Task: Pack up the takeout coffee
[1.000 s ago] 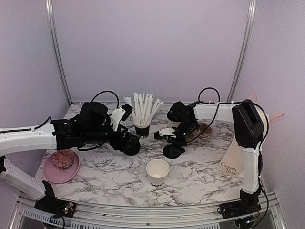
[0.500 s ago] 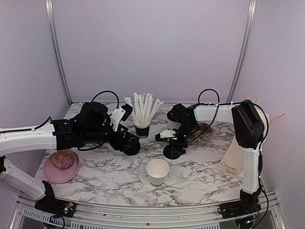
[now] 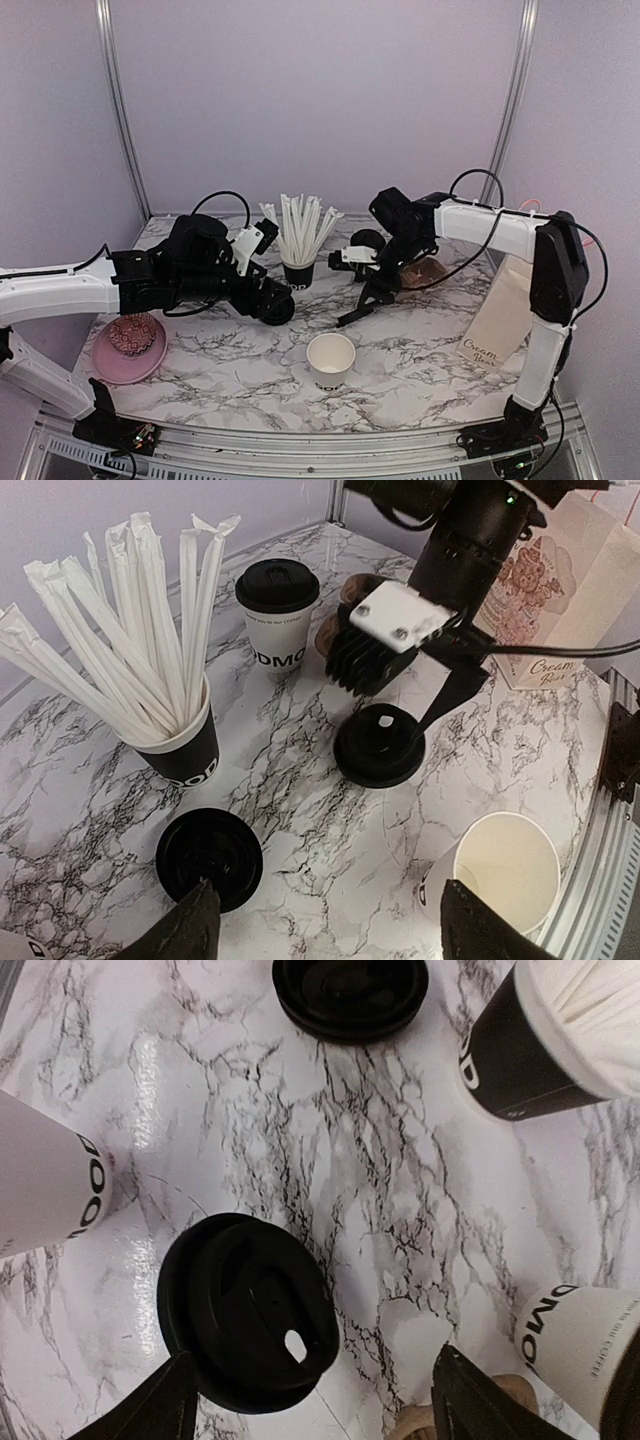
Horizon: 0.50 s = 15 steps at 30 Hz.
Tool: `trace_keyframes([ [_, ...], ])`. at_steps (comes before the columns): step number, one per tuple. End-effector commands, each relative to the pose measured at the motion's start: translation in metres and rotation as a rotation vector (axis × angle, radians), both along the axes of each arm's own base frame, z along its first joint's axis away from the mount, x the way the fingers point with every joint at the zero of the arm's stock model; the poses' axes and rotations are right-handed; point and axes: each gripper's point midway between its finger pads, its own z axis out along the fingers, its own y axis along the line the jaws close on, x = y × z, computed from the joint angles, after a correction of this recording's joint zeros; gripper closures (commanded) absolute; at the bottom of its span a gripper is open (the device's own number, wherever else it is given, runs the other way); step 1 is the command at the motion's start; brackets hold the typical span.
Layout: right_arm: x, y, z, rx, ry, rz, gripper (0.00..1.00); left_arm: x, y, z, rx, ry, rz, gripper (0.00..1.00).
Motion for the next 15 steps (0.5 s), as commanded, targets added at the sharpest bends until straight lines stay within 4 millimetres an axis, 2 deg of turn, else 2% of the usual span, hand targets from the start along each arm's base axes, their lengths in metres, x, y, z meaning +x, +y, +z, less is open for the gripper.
trace_keyframes([
  [1,-0.028,0.012,0.081,0.175,0.01,0.016,0.23,0.004,0.005,-0.002,0.038,-0.015,0.032,0.23],
  [4,-0.055,0.02,0.106,0.254,0.058,0.062,0.23,0.018,0.019,-0.006,0.086,-0.042,0.131,0.18],
  [7,-0.073,0.028,0.114,0.274,0.065,0.095,0.23,0.023,0.024,-0.007,0.102,-0.051,0.161,0.17],
  [10,-0.069,0.03,0.109,0.261,0.052,0.085,0.22,0.022,0.021,-0.007,0.096,-0.046,0.151,0.17],
  [15,-0.043,0.026,0.082,0.182,-0.008,0.025,0.22,0.016,0.014,-0.01,0.083,-0.013,0.107,0.19],
])
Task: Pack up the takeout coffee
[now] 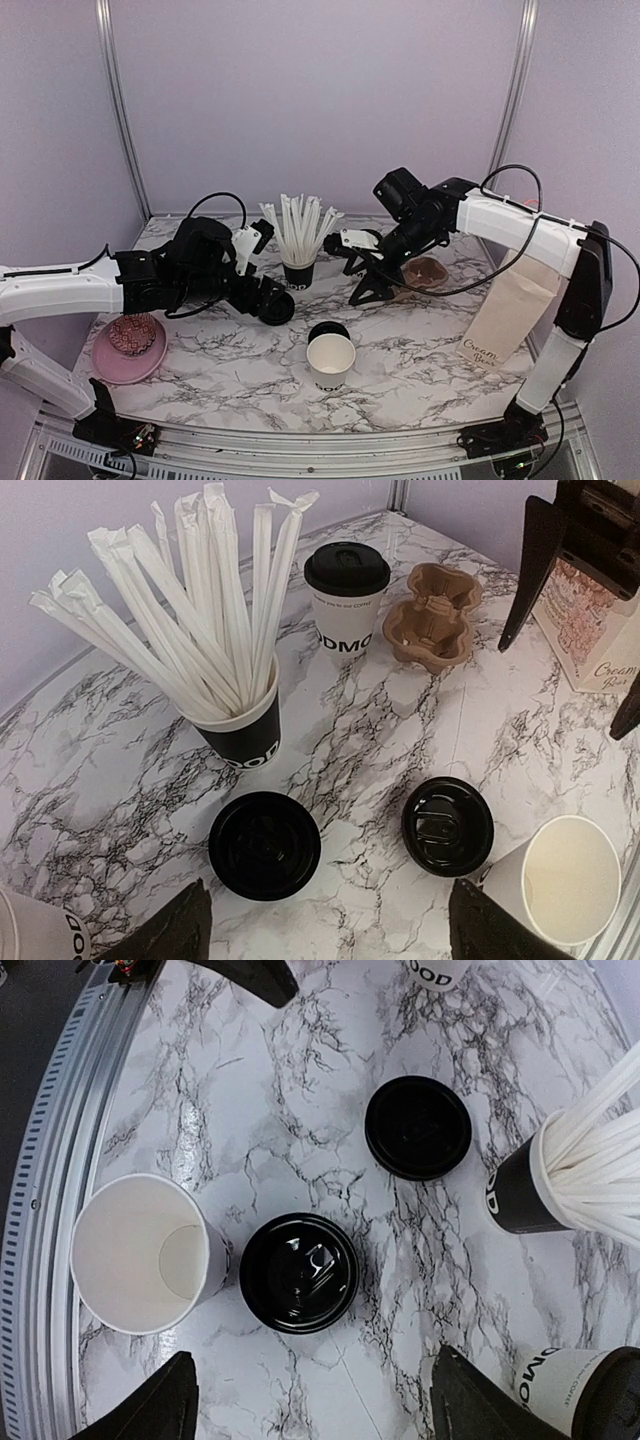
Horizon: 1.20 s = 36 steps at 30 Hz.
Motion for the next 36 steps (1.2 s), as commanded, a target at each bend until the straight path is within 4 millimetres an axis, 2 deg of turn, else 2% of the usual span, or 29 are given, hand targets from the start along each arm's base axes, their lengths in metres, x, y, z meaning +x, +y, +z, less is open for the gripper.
trace_keyframes([
  [1,0.02,-0.006,-0.029,-0.073,-0.02,-0.063,0.22,-0.003,-0.005,0.0,-0.004,0.032,-0.024,0.19],
  [6,0.034,-0.021,-0.071,-0.168,-0.075,-0.083,0.22,-0.006,-0.005,0.0,-0.008,0.046,-0.031,0.2],
  [10,0.039,-0.024,-0.091,-0.183,-0.093,-0.084,0.23,-0.011,-0.01,-0.003,-0.01,0.069,-0.065,0.21],
  [16,0.03,-0.018,-0.123,-0.194,-0.023,-0.074,0.23,-0.014,-0.021,-0.01,-0.018,0.111,-0.099,0.22],
  [24,0.039,0.016,-0.126,-0.097,0.152,-0.172,0.24,-0.012,-0.024,-0.01,-0.01,0.115,-0.105,0.22],
  [30,0.046,0.02,-0.148,-0.14,0.171,-0.248,0.29,-0.01,-0.023,-0.008,-0.012,0.111,-0.086,0.22],
  [36,0.054,0.019,-0.157,-0.175,0.137,-0.299,0.36,-0.007,-0.022,-0.007,-0.014,0.11,-0.068,0.22],
])
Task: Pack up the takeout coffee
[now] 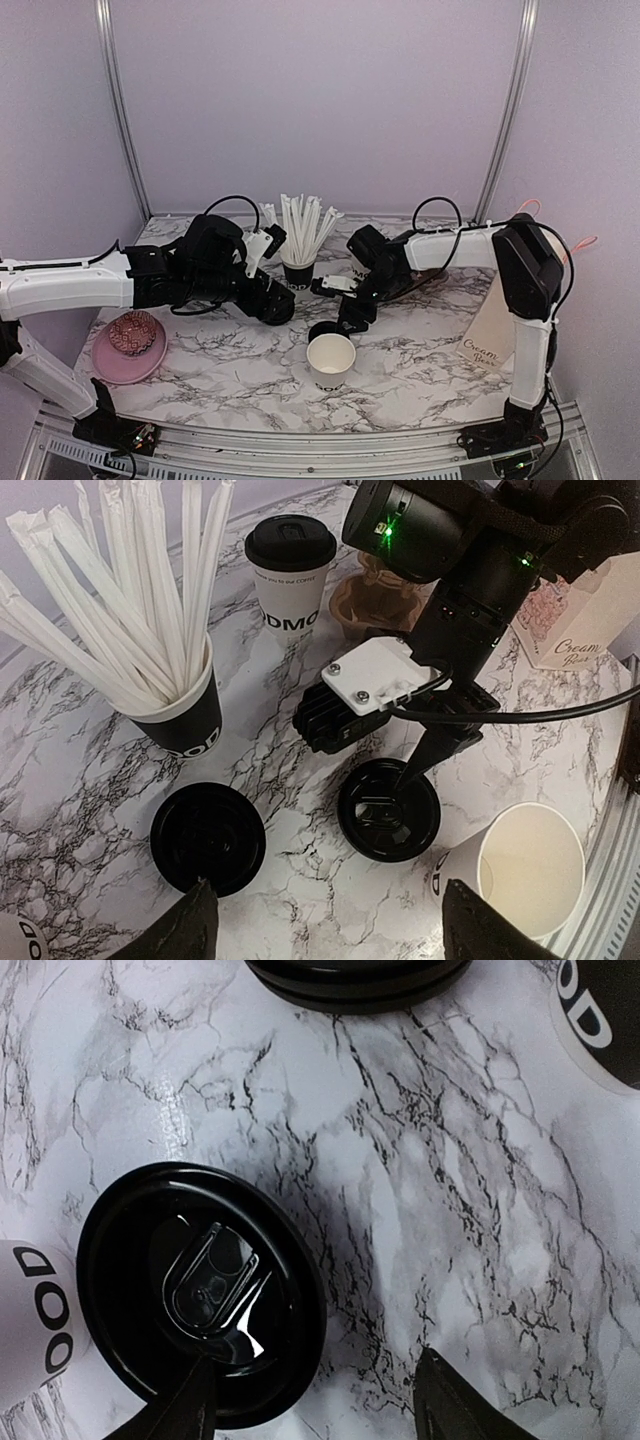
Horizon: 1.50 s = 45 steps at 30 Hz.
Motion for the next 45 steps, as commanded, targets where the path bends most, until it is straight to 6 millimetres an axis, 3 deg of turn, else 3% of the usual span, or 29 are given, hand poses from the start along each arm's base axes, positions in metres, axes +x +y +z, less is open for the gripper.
trace_keyframes([
  [1,0.017,0.01,0.004,-0.01,-0.065,-0.055,0.37,0.004,0.0,0.003,0.005,0.003,0.022,0.23],
  [13,0.02,0.006,-0.002,-0.052,-0.086,-0.082,0.71,0.006,0.004,0.008,-0.004,-0.01,0.045,0.23],
  [18,0.019,0.007,0.009,-0.03,-0.079,-0.09,0.81,0.005,0.006,0.01,-0.009,-0.01,0.047,0.23],
  [23,0.025,0.006,0.045,0.049,-0.087,-0.116,0.85,0.007,0.007,0.017,-0.021,-0.027,0.056,0.23],
  [31,0.04,-0.01,0.136,0.332,-0.005,-0.157,0.89,0.012,-0.005,0.044,-0.124,-0.124,0.023,0.2],
  [33,0.041,-0.012,0.148,0.367,-0.016,-0.159,0.89,0.013,-0.008,0.052,-0.169,-0.172,0.01,0.19],
  [36,0.05,-0.016,0.136,0.312,-0.064,-0.201,0.78,0.013,-0.01,0.059,-0.199,-0.203,0.002,0.18],
  [40,0.047,-0.018,0.093,0.133,-0.082,-0.22,0.59,0.016,-0.011,0.059,-0.187,-0.192,0.012,0.18],
  [45,0.032,-0.009,0.057,0.007,-0.113,-0.195,0.57,0.017,-0.005,0.055,-0.153,-0.181,0.038,0.18],
])
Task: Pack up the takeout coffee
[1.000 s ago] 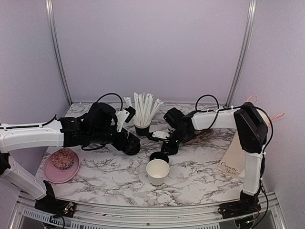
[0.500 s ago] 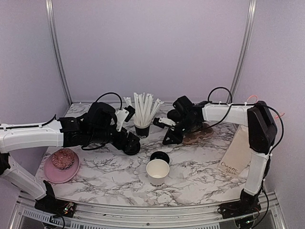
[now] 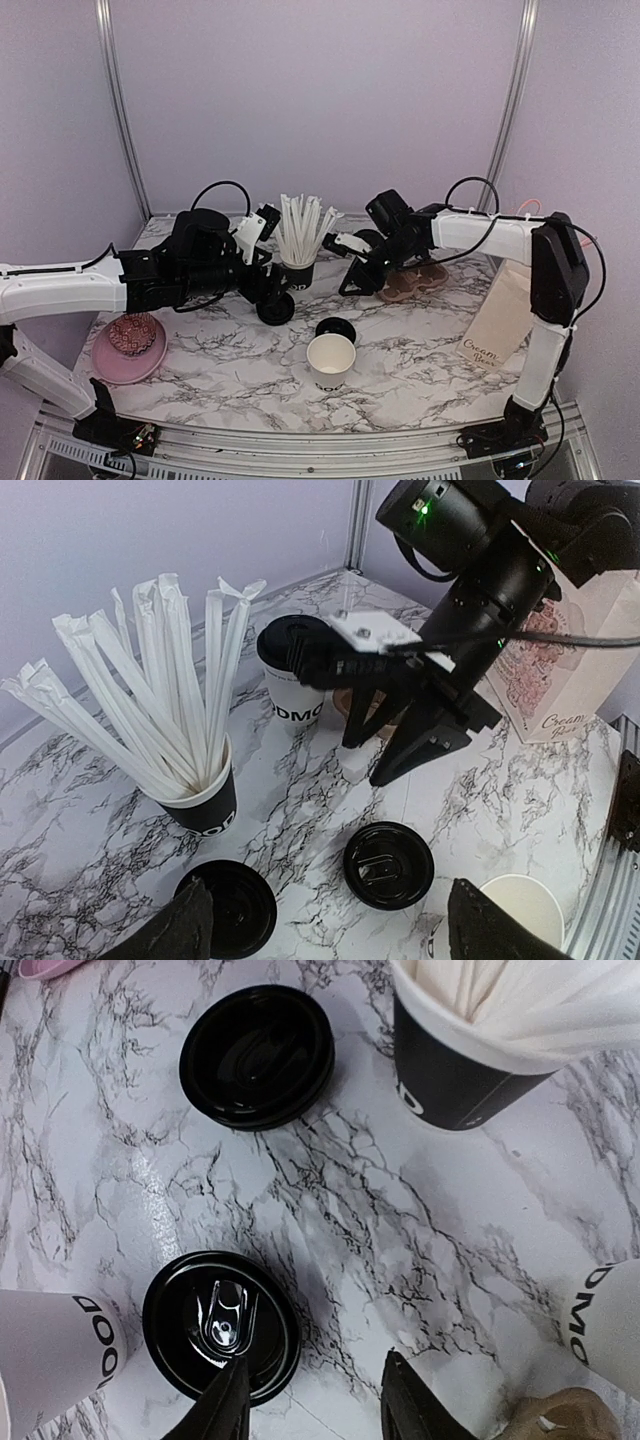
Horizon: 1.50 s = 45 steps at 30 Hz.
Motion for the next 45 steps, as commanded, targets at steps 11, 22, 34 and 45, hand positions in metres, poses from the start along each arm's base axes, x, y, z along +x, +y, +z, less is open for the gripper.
trace_keyframes([
  [11,-0.016,-0.001,-0.079,-0.279,0.039,0.014,0.52,0.002,0.014,0.011,0.008,-0.027,0.049,0.18],
  [22,-0.019,0.0,-0.092,-0.314,0.049,0.014,0.82,0.005,0.016,0.01,0.025,-0.037,0.062,0.18],
  [34,0.004,-0.007,0.023,0.087,0.149,-0.017,0.88,-0.001,-0.002,0.04,-0.079,-0.157,-0.044,0.18],
  [45,-0.047,0.002,0.156,0.563,0.148,0.24,0.89,-0.021,-0.042,0.09,-0.281,-0.379,-0.234,0.11],
])
